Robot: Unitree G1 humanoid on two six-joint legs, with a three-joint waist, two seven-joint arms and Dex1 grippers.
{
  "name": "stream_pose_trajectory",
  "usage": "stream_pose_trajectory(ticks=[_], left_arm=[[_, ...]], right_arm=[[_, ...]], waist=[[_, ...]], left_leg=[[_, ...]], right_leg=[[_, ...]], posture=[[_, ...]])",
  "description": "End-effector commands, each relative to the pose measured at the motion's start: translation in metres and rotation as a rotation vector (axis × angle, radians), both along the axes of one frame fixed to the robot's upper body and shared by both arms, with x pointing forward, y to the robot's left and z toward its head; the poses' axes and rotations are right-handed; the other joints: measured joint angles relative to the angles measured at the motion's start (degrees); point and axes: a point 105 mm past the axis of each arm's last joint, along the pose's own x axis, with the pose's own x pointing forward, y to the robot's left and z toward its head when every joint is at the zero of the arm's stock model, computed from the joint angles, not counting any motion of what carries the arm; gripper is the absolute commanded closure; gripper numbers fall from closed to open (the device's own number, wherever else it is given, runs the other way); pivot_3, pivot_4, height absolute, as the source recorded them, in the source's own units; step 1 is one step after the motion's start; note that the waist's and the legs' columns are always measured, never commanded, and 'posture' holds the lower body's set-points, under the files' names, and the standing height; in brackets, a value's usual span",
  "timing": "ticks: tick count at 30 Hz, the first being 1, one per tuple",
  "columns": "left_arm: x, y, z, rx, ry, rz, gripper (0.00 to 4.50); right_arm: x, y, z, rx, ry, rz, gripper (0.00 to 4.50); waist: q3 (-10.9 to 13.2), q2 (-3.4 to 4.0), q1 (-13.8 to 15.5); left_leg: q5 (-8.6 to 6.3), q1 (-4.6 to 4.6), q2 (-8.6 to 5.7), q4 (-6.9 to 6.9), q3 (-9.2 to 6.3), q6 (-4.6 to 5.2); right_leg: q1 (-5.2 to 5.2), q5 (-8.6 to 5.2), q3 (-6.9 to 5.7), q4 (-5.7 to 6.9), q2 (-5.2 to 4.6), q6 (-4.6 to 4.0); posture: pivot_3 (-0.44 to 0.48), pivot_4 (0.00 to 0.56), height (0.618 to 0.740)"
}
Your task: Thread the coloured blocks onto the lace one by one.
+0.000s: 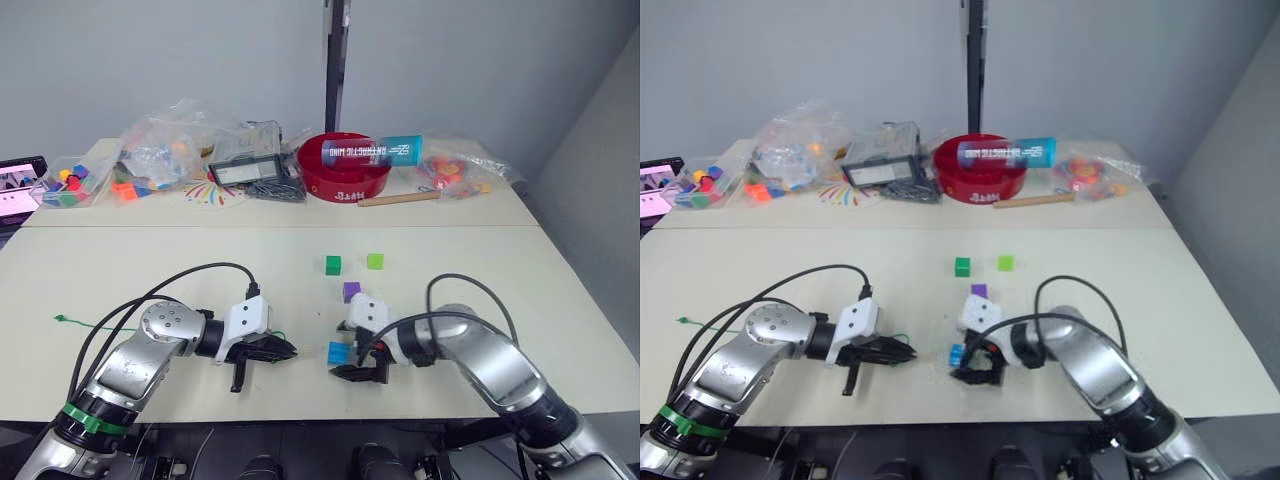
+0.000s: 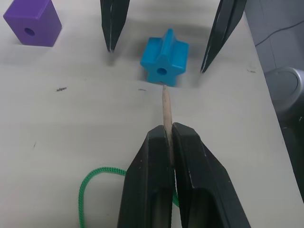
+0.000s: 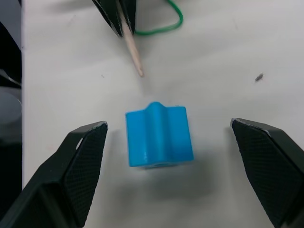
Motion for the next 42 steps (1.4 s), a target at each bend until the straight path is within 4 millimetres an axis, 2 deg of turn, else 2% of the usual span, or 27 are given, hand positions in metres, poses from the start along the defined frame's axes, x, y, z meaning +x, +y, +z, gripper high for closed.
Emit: stream_pose_trajectory(ticks=[1, 9, 10, 12, 13, 18, 28, 42], left_arm=[[0.000, -0.001, 0.010, -0.012, -0.032, -0.012, 4.50], [-0.002, -0.004, 0.009, 0.012, -0.035, -0.021, 4.50], [-0.002, -0.005, 0.008, 0.021, -0.034, -0.024, 4.50], [-0.002, -0.007, 0.007, 0.043, -0.038, -0.018, 4.50], [-0.001, -0.007, 0.007, 0.049, -0.043, -0.015, 4.50], [-0.001, -0.014, 0.013, 0.044, -0.033, -0.002, 4.50], [0.004, -0.020, 0.006, 0.107, -0.036, 0.008, 4.50], [0.010, -0.027, 0.006, 0.111, -0.062, 0.008, 4.50]], right_arm=[[0.002, -0.001, 0.001, 0.070, -0.029, 0.007, 0.01], [0.005, 0.006, -0.010, 0.134, -0.015, 0.014, 0.01], [0.006, 0.007, -0.011, 0.133, -0.019, 0.013, 0.54], [0.006, 0.008, -0.014, 0.131, -0.016, 0.015, 1.16], [0.005, 0.009, -0.015, 0.130, -0.014, 0.018, 1.60], [0.002, 0.011, -0.016, 0.136, -0.012, 0.027, 3.14], [-0.002, 0.013, -0.017, 0.144, -0.012, 0.035, 3.14], [-0.008, 0.017, -0.017, 0.121, -0.024, 0.068, 3.14]], waist=[[0.0, 0.00, -0.1], [0.0, 0.00, -0.1], [0.0, 0.00, -0.1], [0.0, 0.00, -0.1], [0.0, 0.00, -0.1], [0.0, 0.00, -0.1], [0.0, 0.00, -0.1], [0.0, 0.00, -0.1]], left_leg=[[0.00, 0.01, 0.00, 0.00, 0.02, 0.00], [0.00, 0.02, 0.01, 0.00, 0.02, 0.00], [0.00, 0.01, 0.01, 0.00, 0.03, 0.00], [0.00, 0.01, 0.01, 0.00, 0.02, 0.00], [0.00, 0.01, 0.01, 0.00, 0.02, 0.00], [0.00, 0.01, 0.00, 0.00, 0.02, 0.00], [0.00, 0.02, 0.00, 0.00, 0.02, 0.00], [0.00, 0.02, 0.00, 0.00, 0.02, 0.00]], right_leg=[[-0.01, 0.00, 0.01, 0.00, 0.00, 0.00], [-0.01, 0.00, 0.02, 0.02, 0.01, 0.00], [-0.01, 0.00, 0.02, 0.02, 0.01, 0.00], [-0.01, 0.00, 0.02, 0.02, 0.01, 0.00], [-0.01, 0.00, 0.02, 0.02, 0.01, 0.00], [-0.01, 0.00, 0.02, 0.02, 0.01, 0.00], [0.00, 0.00, 0.02, 0.03, 0.02, 0.00], [0.00, 0.00, 0.02, 0.03, 0.02, 0.00]], posture=[[0.000, 0.150, 0.731], [0.000, 0.150, 0.731], [0.000, 0.150, 0.731], [0.000, 0.150, 0.731], [0.000, 0.150, 0.731], [0.000, 0.150, 0.731], [0.000, 0.150, 0.731], [0.000, 0.150, 0.731]])
